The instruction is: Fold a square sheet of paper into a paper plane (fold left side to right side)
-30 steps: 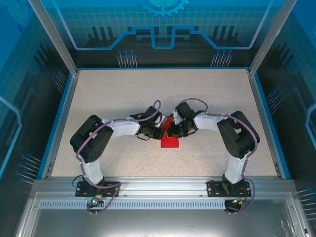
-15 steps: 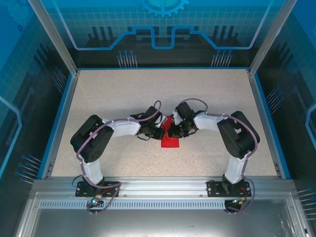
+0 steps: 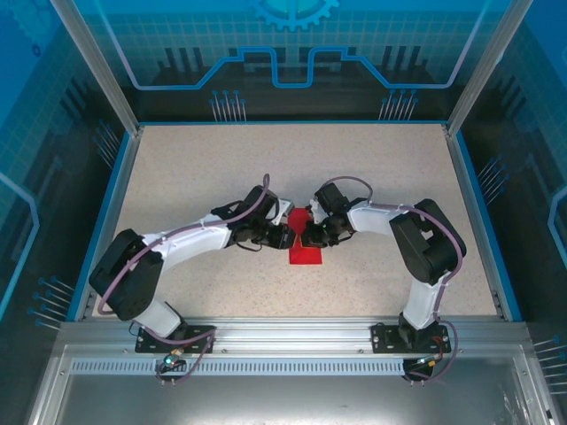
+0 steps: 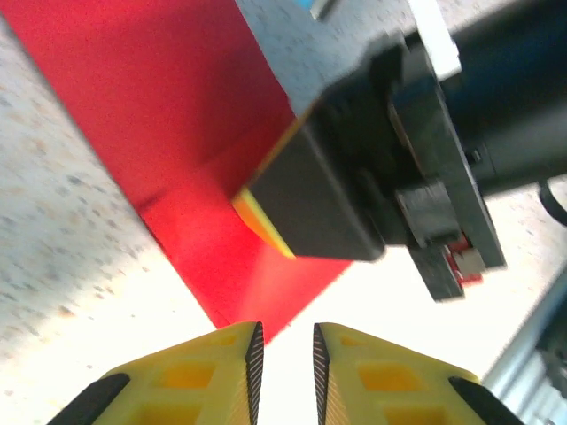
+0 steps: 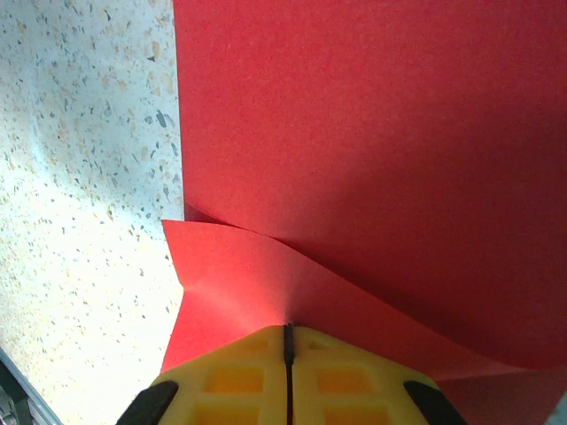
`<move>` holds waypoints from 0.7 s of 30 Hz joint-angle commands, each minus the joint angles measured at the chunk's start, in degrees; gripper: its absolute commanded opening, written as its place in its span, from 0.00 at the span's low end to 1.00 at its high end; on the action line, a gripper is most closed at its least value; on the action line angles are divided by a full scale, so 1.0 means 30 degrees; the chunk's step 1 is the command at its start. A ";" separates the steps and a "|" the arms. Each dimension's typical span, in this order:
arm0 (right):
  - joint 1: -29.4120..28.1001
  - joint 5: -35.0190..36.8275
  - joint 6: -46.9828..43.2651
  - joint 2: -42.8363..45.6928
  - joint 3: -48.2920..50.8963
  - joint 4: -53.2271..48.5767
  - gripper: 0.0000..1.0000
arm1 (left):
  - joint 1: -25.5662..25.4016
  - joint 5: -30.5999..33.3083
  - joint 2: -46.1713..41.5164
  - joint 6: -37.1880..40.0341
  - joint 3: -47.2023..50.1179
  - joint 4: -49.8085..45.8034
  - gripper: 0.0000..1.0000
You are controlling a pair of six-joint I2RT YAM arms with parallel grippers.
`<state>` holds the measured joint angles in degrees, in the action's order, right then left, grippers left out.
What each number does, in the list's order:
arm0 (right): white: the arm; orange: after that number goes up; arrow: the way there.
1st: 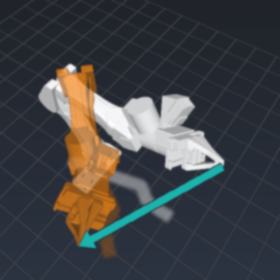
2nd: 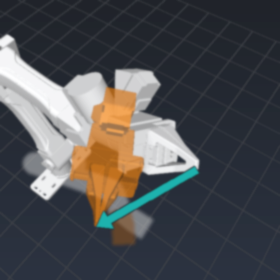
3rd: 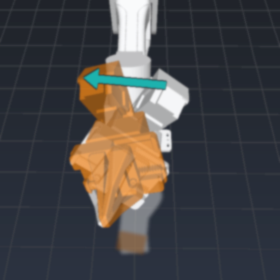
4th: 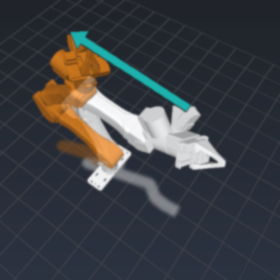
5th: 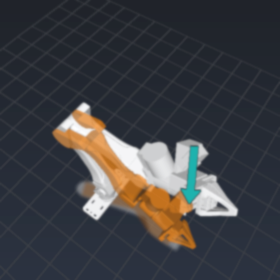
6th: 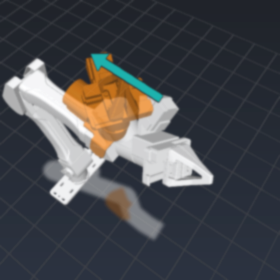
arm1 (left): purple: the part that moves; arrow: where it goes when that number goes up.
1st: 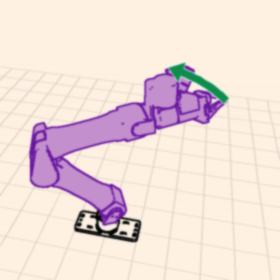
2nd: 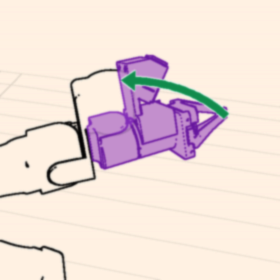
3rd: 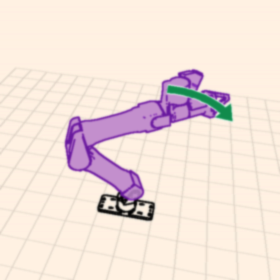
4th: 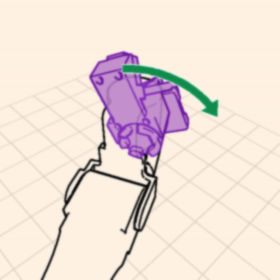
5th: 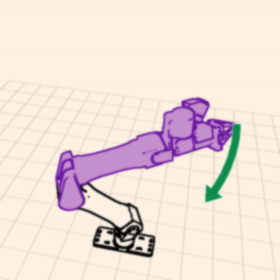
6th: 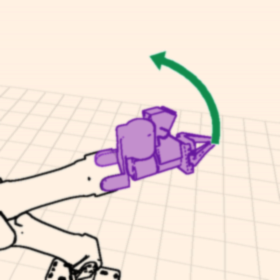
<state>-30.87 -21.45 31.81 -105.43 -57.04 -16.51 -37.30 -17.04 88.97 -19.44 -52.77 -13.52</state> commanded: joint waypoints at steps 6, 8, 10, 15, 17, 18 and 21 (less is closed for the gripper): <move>-0.0223 0.0703 -0.0328 -0.0555 -0.0031 -0.1487 0.07 | -0.0116 -0.5272 0.1201 -0.3343 0.1631 0.4074 0.24; -0.0234 0.0647 -0.0376 -0.0550 -0.0046 -0.1523 0.07 | -0.0137 -0.5433 0.1940 -0.3393 0.1338 0.4119 0.24; -0.0213 0.0655 -0.0409 -0.0517 -0.0049 -0.1585 0.07 | -0.0163 -0.5483 0.2725 -0.3354 0.0974 0.3975 0.23; -0.0230 0.0654 -0.0446 -0.0490 -0.0029 -0.1637 0.07 | -0.0164 -0.4956 0.3972 -0.3115 0.0601 0.3757 0.23; -0.0220 0.0636 -0.0467 -0.0468 -0.0031 -0.1644 0.07 | -0.0154 -0.4688 0.4294 -0.3055 0.0539 0.3693 0.23; -0.0235 0.0662 -0.0459 -0.0454 -0.0013 -0.1629 0.07 | -0.0150 -0.4522 0.4401 -0.3050 0.0568 0.3649 0.23; -0.0234 0.0710 -0.0531 -0.0402 -0.0031 -0.1730 0.07 | -0.0162 -0.4151 0.4590 -0.3012 0.0649 0.3525 0.23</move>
<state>-30.87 -21.43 31.33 -105.43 -57.12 -16.86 -37.34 -30.24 101.71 -28.47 -49.41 -3.05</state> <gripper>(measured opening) 0.072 0.227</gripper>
